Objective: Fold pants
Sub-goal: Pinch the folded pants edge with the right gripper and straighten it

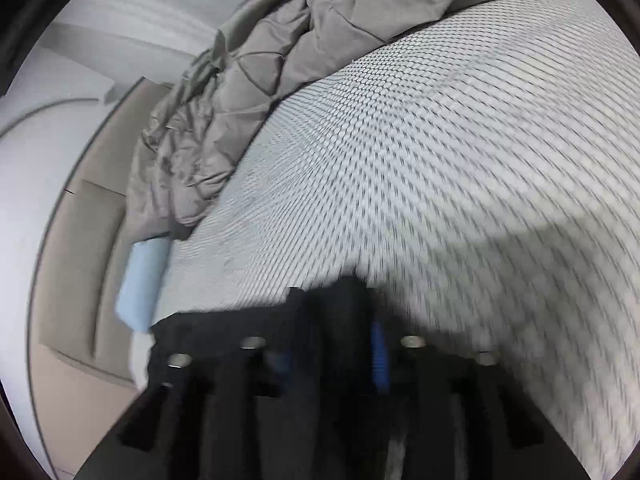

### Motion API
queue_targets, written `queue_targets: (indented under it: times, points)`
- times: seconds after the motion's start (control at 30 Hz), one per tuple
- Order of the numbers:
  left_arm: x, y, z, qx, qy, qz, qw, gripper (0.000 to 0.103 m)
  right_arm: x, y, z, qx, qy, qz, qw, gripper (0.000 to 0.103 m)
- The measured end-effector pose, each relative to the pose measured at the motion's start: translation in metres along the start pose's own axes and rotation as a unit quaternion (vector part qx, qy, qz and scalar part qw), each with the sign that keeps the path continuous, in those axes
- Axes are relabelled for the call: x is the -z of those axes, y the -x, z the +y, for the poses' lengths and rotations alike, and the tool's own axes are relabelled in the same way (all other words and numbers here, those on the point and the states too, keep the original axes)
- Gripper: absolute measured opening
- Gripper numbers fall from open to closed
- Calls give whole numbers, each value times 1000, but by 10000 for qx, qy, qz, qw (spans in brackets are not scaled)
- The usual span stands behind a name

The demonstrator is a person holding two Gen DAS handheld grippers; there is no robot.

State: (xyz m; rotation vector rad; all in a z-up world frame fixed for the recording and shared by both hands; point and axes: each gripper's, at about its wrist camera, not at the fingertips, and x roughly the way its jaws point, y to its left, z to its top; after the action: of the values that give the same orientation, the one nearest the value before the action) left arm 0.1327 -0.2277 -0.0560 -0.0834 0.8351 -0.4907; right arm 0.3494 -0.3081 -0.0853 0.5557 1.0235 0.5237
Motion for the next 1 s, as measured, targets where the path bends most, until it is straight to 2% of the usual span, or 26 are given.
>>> queue_targets:
  times: [0.07,0.13,0.2,0.23,0.27,0.3,0.33,0.37,0.43,0.53,0.63,0.7,0.77,0.83,0.9,0.97,1.0]
  points:
    - [3,18,9,88,132,-142,9998,82,35,31,-12,-143,-113,-134,9997,48]
    - [6,35,22,78,283,-313,9991,83,65,45,-15,-167,-242,-30,9996,48]
    - [7,46,37,-33,376,-366,9986,83,92,52,-14,-472,-313,111,9983,45]
    - [8,49,44,-109,409,-384,9984,83,104,54,-13,-604,-338,168,9975,40]
    - [6,50,52,-186,448,-381,9981,83,111,53,-10,-557,-310,235,9977,28]
    - [3,49,61,-272,490,-361,9978,83,114,50,-6,-429,-246,229,9985,19]
    - [1,48,70,-385,543,-319,9973,83,118,51,-2,-268,-116,187,9994,13]
    - [-1,48,77,-482,597,-294,9966,83,111,47,2,-170,-2,106,9998,12]
    - [-4,46,90,-612,675,-280,9954,83,94,42,9,9,133,-54,9999,12]
    - [-10,49,104,-739,658,-345,9945,83,82,36,24,975,850,9,9916,24]
    - [-20,47,108,-770,448,-372,9953,83,95,69,32,1181,1105,-339,9863,25]
    - [-32,31,106,-792,141,-305,9963,83,116,86,56,1187,1653,-484,9779,25]
    - [-36,7,113,-989,-32,93,9951,83,142,89,81,992,2238,-293,9691,26]
    - [-38,-3,121,-1037,-56,247,9943,81,158,70,99,982,2601,-103,9605,26]
    - [-36,-1,129,-869,-100,239,9959,81,170,43,101,1171,2755,293,9537,26]
    - [-29,1,136,-1112,-194,340,9930,81,177,18,95,1457,2955,596,9423,26]
    - [-24,1,142,-1149,-227,371,9924,81,180,16,97,1512,3153,575,9351,26]
